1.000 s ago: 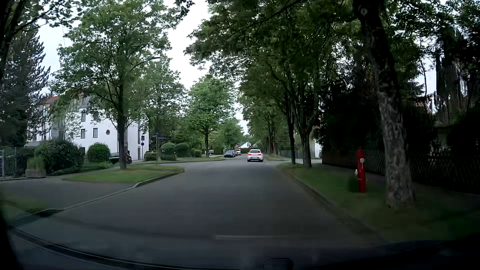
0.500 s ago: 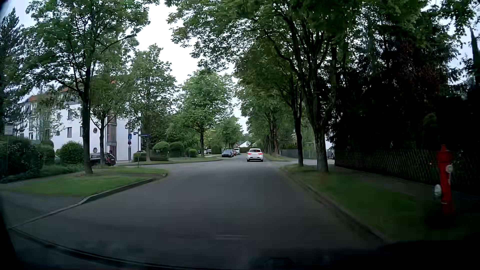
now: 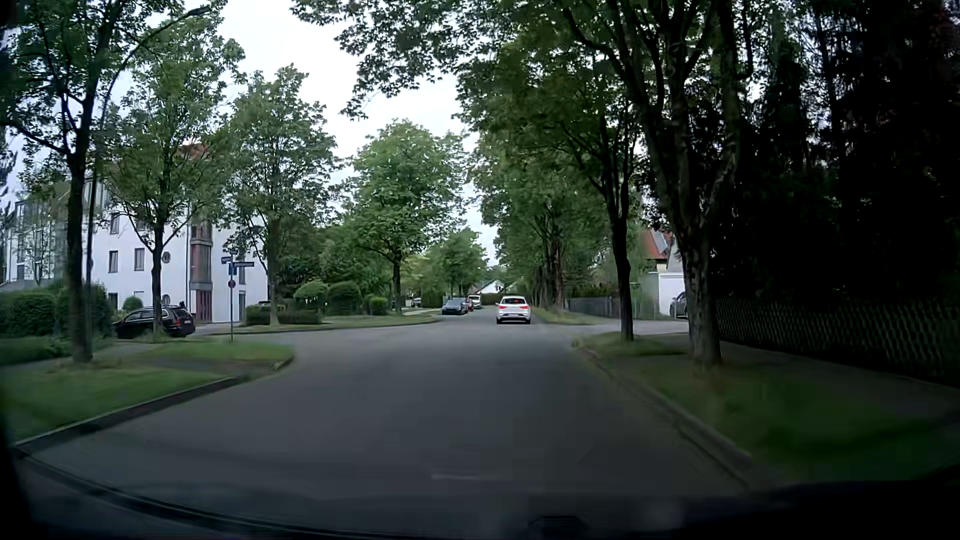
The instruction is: Follow the waypoints while adhering to traffic rules and regulations
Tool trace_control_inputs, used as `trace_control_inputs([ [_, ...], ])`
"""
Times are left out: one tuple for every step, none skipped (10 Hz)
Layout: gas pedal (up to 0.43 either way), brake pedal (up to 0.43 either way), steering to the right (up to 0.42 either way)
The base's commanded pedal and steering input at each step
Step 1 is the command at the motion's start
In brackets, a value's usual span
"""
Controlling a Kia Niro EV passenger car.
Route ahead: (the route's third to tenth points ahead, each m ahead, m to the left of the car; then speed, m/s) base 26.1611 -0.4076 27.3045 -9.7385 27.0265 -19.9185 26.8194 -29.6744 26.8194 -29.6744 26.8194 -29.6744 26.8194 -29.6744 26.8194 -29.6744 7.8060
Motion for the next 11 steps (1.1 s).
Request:
trace_control_inputs([
  [0.0, 0.043, -0.007],
  [0.0, 0.055, -0.008],
  [0.0, 0.061, -0.008],
  [0.0, 0.067, -0.01],
  [0.0, 0.073, -0.01],
  [0.0, 0.073, -0.01],
  [0.0, 0.079, -0.01],
  [0.0, 0.091, -0.01],
  [0.0, 0.098, -0.01],
  [0.0, 0.11, -0.01],
  [0.0, 0.116, -0.01],
])
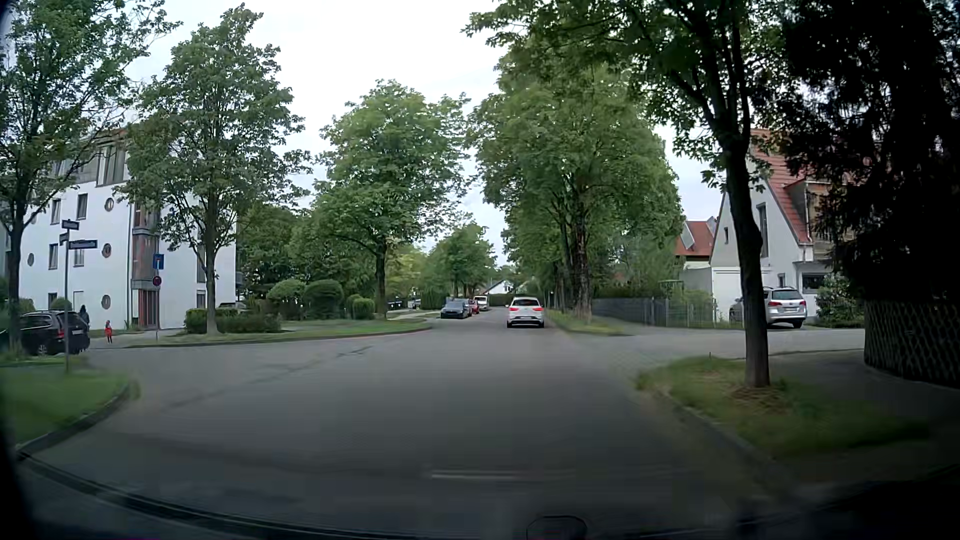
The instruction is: Follow the waypoints while adhering to traffic rules and regulations
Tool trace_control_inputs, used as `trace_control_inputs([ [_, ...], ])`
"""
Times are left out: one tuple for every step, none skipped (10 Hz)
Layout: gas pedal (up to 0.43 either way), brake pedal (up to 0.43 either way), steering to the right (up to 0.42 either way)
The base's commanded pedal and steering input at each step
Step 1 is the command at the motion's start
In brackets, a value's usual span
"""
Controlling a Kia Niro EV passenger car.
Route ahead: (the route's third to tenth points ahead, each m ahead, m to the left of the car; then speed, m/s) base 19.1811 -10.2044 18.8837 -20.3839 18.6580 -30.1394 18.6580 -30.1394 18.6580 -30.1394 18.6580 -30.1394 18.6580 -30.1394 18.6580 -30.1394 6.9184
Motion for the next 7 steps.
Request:
trace_control_inputs([
  [0.0, 0.122, -0.01],
  [0.0, 0.128, -0.01],
  [0.0, 0.14, -0.01],
  [0.0, 0.152, -0.01],
  [0.0, 0.171, -0.007],
  [0.0, 0.189, 0.001],
  [0.0, 0.207, 0.015],
])
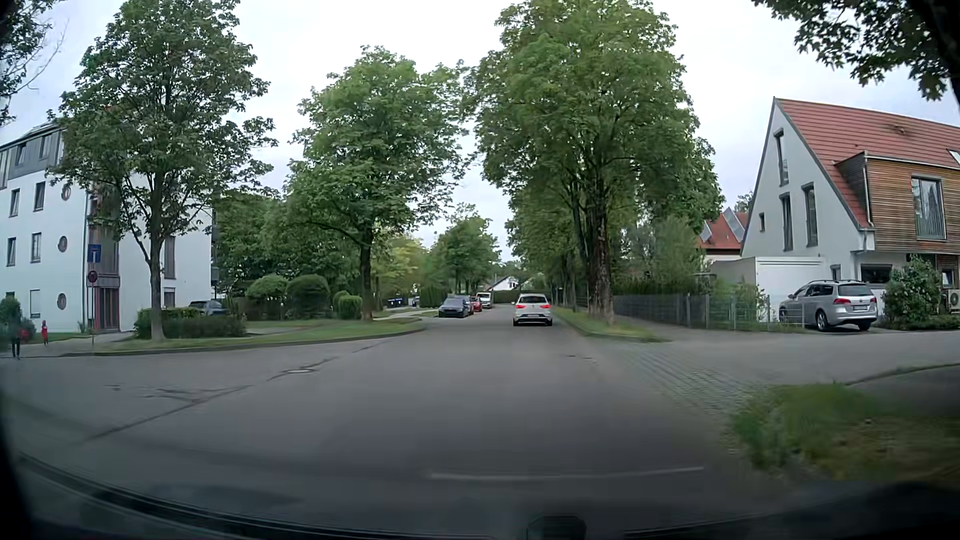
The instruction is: Follow the waypoints while adhering to traffic rules and regulations
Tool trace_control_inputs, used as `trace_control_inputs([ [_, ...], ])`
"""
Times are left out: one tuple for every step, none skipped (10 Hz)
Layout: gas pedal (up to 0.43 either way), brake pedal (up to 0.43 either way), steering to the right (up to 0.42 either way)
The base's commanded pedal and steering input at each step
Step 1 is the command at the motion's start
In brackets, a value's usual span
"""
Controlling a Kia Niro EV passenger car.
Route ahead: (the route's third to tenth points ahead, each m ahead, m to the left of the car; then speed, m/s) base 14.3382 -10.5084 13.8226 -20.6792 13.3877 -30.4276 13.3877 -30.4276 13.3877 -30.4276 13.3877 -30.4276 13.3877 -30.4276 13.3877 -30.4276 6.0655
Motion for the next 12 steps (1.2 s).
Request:
trace_control_inputs([
  [0.0, 0.22, 0.033],
  [0.0, 0.22, 0.047],
  [0.0, 0.22, 0.068],
  [0.0, 0.22, 0.093],
  [0.0, 0.213, 0.12],
  [0.0, 0.207, 0.148],
  [0.0, 0.195, 0.181],
  [0.0, 0.177, 0.215],
  [0.0, 0.171, 0.243],
  [0.0, 0.165, 0.266],
  [0.0, 0.165, 0.291],
  [0.0, 0.146, 0.31],
])
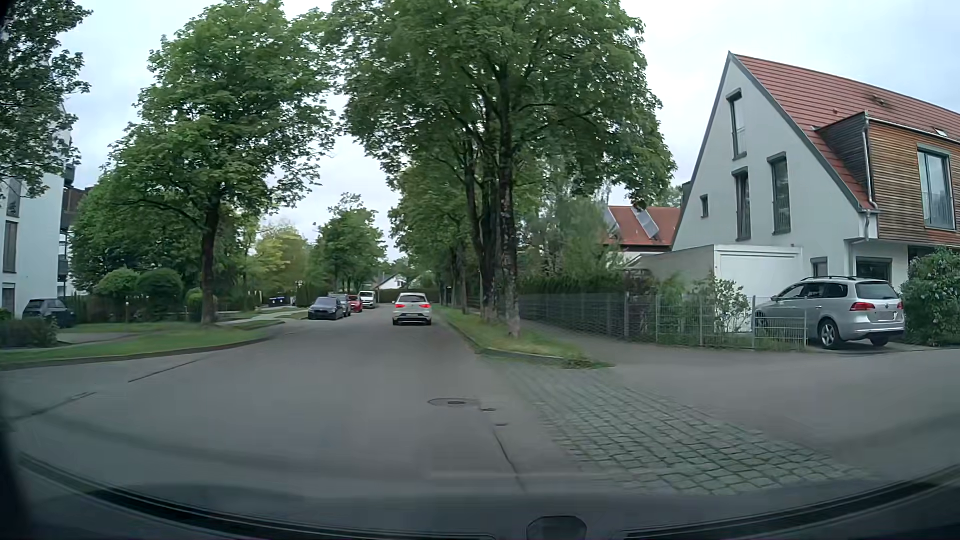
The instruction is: Follow the waypoints while adhering to traffic rules and regulations
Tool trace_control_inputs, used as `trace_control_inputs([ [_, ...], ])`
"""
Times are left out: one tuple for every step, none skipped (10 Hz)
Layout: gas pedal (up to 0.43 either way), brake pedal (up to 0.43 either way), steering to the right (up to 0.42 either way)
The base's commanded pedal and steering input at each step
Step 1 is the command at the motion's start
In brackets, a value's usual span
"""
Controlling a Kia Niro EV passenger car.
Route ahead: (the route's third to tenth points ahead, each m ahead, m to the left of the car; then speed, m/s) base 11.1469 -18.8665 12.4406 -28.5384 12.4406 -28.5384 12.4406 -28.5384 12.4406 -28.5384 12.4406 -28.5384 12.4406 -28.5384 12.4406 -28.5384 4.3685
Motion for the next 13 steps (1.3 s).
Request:
trace_control_inputs([
  [0.0, 0.061, 0.328],
  [0.0, 0.006, 0.349],
  [0.0, 0.0, 0.371],
  [0.0, 0.0, 0.392],
  [0.0, 0.0, 0.414],
  [0.0, 0.0, 0.432],
  [0.0, 0.0, 0.461],
  [0.0, 0.0, 0.481],
  [0.0, 0.0, 0.498],
  [0.059, 0.0, 0.514],
  [0.087, 0.0, 0.526],
  [0.087, 0.0, 0.533],
  [0.087, 0.0, 0.54],
])
